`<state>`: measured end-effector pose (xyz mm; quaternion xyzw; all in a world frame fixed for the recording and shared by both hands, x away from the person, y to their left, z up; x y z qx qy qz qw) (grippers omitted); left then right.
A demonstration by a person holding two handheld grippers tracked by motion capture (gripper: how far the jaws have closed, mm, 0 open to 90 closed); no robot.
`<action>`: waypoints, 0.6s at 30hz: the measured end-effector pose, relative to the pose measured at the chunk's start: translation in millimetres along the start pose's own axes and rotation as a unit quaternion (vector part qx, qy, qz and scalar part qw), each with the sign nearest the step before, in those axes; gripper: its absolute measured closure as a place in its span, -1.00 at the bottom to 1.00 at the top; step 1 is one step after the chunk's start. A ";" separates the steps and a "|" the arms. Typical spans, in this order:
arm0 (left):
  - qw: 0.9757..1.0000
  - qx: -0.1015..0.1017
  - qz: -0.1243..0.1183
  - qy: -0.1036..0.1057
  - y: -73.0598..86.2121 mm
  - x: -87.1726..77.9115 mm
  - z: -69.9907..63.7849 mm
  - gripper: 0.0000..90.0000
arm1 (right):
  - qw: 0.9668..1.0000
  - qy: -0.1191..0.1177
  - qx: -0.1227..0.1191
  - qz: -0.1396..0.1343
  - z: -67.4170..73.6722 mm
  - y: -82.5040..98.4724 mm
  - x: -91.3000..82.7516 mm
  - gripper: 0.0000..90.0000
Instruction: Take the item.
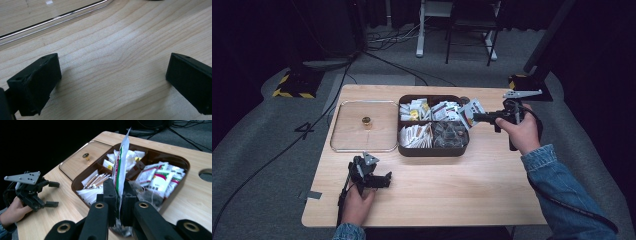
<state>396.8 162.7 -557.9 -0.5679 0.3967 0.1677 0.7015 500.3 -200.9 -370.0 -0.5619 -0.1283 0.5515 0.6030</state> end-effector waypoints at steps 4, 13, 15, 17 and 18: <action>1.000 0.000 0.000 0.000 0.0 0.0 0.0 -0.99 | 1.000 0.007 0.009 -0.002 -4.5 11.9 -14.8 0.92; 1.000 0.000 0.000 0.000 -0.1 0.1 0.0 -0.99 | 1.000 0.018 0.014 0.020 -4.8 41.8 -31.0 0.92; 1.000 0.000 0.000 0.000 -0.1 0.1 0.0 -0.99 | 0.999 0.016 0.016 0.026 -1.7 49.4 -31.7 0.92; 1.000 0.000 0.000 0.000 -0.1 0.1 0.0 -0.99 | 0.999 0.013 0.016 0.031 1.9 56.8 -31.6 0.92; 1.000 0.000 0.000 0.000 0.0 0.0 0.1 -0.99 | 0.999 0.012 0.017 0.034 4.0 60.6 -31.2 0.92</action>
Point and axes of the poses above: each handheld gripper's, and its own axes: x roughly forward along the jaws, y roughly out of its underside, z roughly to its left, the point moved 7 cm from there along x, roughly forward along the jaws, and after that the axes turned 5 degrees about -y, right-handed, at the moved point
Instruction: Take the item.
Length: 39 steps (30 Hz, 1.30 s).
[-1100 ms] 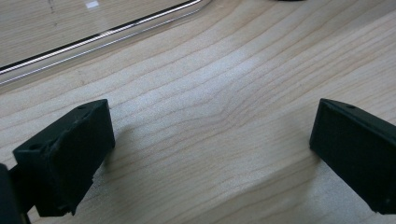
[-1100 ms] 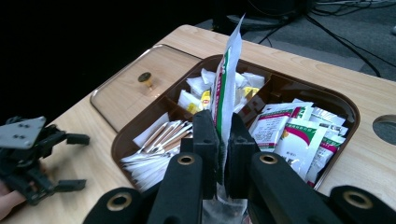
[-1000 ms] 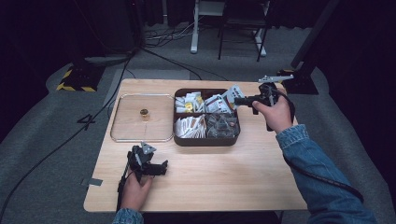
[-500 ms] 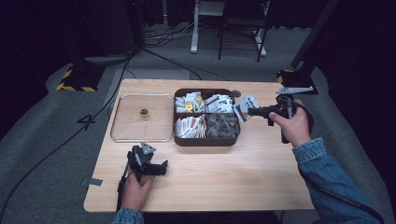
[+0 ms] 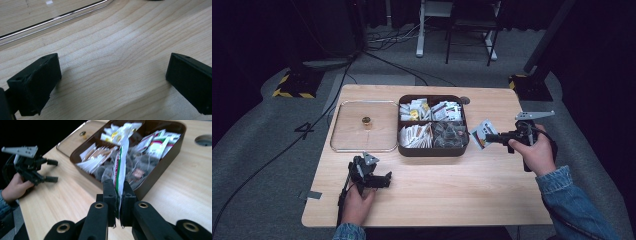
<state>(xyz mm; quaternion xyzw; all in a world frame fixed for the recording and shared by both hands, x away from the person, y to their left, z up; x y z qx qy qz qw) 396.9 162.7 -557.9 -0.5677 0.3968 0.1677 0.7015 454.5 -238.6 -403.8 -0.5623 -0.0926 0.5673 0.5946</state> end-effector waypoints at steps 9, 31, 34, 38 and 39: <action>1.000 0.000 0.000 0.000 0.0 0.0 0.0 -0.99 | 0.999 -0.012 0.001 0.033 13.2 32.5 9.1 0.92; 1.000 0.000 0.000 0.000 0.0 0.0 -0.1 -0.99 | 0.993 -0.034 0.019 0.113 21.1 91.0 53.0 0.92; 1.000 0.000 0.000 0.000 0.0 0.0 0.0 -0.99 | 0.992 -0.035 0.019 0.122 22.0 95.5 57.3 0.92; 1.000 0.000 0.000 0.000 0.0 0.0 -0.1 -0.99 | 0.990 -0.037 0.024 0.131 21.9 99.8 61.4 0.92; 1.000 0.000 0.000 0.000 0.0 0.0 0.0 -0.99 | 0.990 -0.038 0.026 0.133 21.9 100.7 62.1 0.92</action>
Point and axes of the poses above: each handheld gripper's, and its own axes: x roughly forward along the jaws, y roughly out of its underside, z roughly to its left, the point moved 7 cm from there along x, roughly forward along the jaws, and after that the axes turned 5 degrees about -y, right-handed, at the moved point
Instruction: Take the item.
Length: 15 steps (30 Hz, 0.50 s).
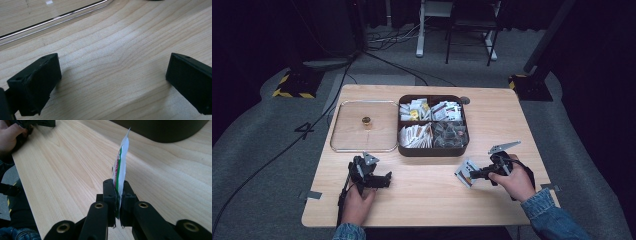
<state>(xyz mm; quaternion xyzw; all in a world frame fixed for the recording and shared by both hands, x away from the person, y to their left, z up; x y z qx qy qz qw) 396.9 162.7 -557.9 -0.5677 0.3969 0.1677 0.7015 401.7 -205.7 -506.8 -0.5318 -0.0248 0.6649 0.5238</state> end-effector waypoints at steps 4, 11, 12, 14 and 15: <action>1.000 0.000 0.000 0.000 0.0 0.0 0.0 -0.99 | 1.000 -0.004 0.008 0.001 -1.4 1.3 2.1 0.91; 1.000 0.000 0.000 0.000 0.0 0.0 0.0 -0.99 | 1.000 0.010 0.011 0.000 -7.6 2.4 1.8 0.80; 1.000 0.000 0.000 0.000 0.0 0.0 0.0 -0.99 | 1.000 0.011 0.013 -0.002 -8.7 2.8 1.7 0.78; 1.000 0.000 0.000 0.000 0.0 0.0 0.0 -0.99 | 1.000 0.016 0.012 -0.003 -10.1 3.1 1.5 0.75; 1.000 0.000 0.000 0.000 0.0 0.0 0.0 -0.99 | 1.000 0.020 0.012 -0.004 -11.3 3.3 1.3 0.72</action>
Point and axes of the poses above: each handheld gripper's, and its own axes: x roughly forward along the jaws, y roughly out of its underside, z roughly to its left, the point moved 7 cm from there along x, roughly forward along the jaws, and after that the axes turned 5 degrees about -y, right-handed, at the moved point
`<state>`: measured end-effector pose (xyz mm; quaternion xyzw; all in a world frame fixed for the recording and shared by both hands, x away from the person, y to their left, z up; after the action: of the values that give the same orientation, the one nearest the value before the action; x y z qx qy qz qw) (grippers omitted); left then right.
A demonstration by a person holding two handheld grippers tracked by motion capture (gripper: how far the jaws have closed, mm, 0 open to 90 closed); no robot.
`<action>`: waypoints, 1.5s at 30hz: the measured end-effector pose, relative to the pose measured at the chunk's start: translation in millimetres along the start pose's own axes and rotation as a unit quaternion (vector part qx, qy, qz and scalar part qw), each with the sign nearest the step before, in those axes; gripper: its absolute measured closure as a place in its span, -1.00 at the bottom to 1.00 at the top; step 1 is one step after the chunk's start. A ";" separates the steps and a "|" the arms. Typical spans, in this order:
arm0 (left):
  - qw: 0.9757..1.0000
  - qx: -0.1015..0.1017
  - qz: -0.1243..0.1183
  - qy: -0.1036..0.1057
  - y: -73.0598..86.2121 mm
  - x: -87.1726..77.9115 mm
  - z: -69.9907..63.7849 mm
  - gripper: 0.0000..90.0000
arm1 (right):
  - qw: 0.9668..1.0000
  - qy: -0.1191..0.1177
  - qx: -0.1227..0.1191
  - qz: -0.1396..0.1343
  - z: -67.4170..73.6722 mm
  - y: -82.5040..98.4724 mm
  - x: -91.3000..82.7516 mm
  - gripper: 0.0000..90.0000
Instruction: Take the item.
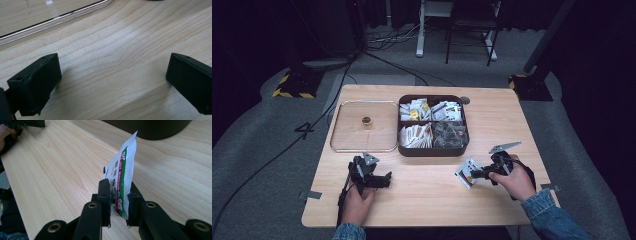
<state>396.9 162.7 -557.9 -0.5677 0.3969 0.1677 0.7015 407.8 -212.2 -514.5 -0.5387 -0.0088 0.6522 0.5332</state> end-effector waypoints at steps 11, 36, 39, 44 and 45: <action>1.000 0.000 0.000 0.000 0.0 0.0 0.0 -0.99 | 0.993 0.097 -0.064 -0.036 -20.3 -4.5 -8.0 0.03; 1.000 0.000 0.000 0.000 -0.4 0.3 0.1 -0.99 | 0.990 0.043 -0.113 -0.077 13.5 3.2 -49.2 -0.17; 1.000 0.000 0.000 0.001 -0.4 0.2 0.0 -0.99 | 0.989 0.054 -0.120 -0.062 11.6 10.5 -49.5 -0.18; 1.000 0.001 0.000 0.000 -0.4 0.3 0.1 -0.99 | 0.989 0.084 -0.120 -0.037 0.6 24.3 -49.0 -0.21; 1.000 0.000 0.000 0.000 -0.4 0.3 0.1 -0.99 | 0.988 0.091 -0.121 -0.035 -3.0 27.1 -48.5 -0.21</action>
<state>397.4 162.6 -557.9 -0.5675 0.3965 0.1674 0.7019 384.2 -259.8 -498.0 -0.6554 -0.0580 0.5759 0.4852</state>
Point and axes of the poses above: each handheld gripper's, and its own axes: x roughly forward along the jaws, y roughly out of its underside, z roughly to its left, the point moved 7 cm from there along x, roughly forward along the jaws, and after that the axes turned 5 degrees about -y, right-handed, at the moved point
